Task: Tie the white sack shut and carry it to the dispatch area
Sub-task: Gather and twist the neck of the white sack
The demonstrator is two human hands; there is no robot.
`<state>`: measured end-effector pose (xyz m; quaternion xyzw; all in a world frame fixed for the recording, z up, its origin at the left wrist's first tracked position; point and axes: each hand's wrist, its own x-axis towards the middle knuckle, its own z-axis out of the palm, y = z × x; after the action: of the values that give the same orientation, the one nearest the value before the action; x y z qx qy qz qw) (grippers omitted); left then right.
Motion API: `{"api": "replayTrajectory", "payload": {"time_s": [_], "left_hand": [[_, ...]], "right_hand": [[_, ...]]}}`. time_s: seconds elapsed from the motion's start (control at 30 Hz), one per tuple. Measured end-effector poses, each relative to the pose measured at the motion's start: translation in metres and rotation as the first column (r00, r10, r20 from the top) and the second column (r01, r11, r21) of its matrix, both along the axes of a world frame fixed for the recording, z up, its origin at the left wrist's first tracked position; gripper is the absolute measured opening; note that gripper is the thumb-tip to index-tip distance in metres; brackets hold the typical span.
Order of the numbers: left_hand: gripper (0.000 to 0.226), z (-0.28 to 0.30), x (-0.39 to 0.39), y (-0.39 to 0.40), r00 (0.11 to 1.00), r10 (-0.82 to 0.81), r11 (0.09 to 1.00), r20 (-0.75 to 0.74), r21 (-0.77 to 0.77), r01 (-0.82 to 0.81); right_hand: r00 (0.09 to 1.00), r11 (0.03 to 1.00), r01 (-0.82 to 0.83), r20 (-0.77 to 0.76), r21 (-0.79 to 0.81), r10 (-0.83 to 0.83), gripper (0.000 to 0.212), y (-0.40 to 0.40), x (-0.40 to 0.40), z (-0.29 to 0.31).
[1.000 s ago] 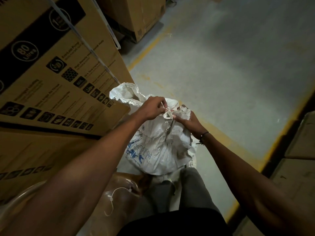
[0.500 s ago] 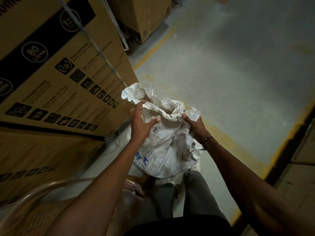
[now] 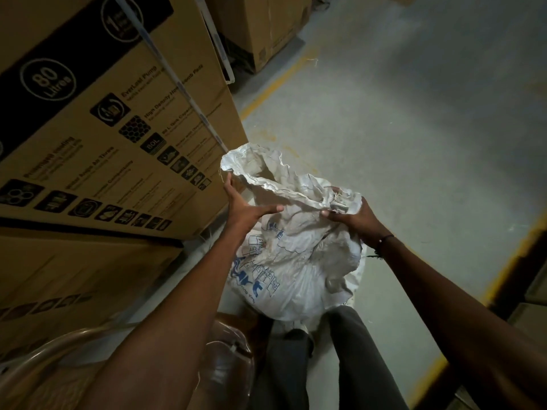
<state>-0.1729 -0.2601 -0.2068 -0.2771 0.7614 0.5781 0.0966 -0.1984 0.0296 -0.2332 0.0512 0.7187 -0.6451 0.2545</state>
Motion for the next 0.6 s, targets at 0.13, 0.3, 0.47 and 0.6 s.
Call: {"api": "replayTrajectory", "payload": {"time_s": [0.13,0.3,0.47,0.6], "left_hand": [[0.162,-0.012,-0.022,-0.016,1.0,0.021,0.999,0.001,0.03,-0.021],[0.156,-0.022,-0.047,-0.034,0.997,-0.064,0.998,0.037,0.028,0.063],[0.16,-0.025,-0.056,-0.03,0.984,-0.174,0.985,0.03,-0.002,0.174],[0.149,-0.034,-0.054,-0.026,0.979,-0.194,0.977,-0.058,0.073,0.198]], "right_hand": [[0.996,0.993,0.014,0.091,-0.115,-0.004,0.059,0.003,-0.01,-0.016],[0.992,0.976,0.091,0.108,-0.196,-0.07,0.05,-0.001,-0.014,-0.033],[0.977,0.96,0.198,0.124,-0.198,-0.176,0.046,-0.009,-0.023,-0.042],[0.954,0.94,0.288,0.139,-0.181,-0.265,0.052,-0.021,-0.031,-0.045]]}}
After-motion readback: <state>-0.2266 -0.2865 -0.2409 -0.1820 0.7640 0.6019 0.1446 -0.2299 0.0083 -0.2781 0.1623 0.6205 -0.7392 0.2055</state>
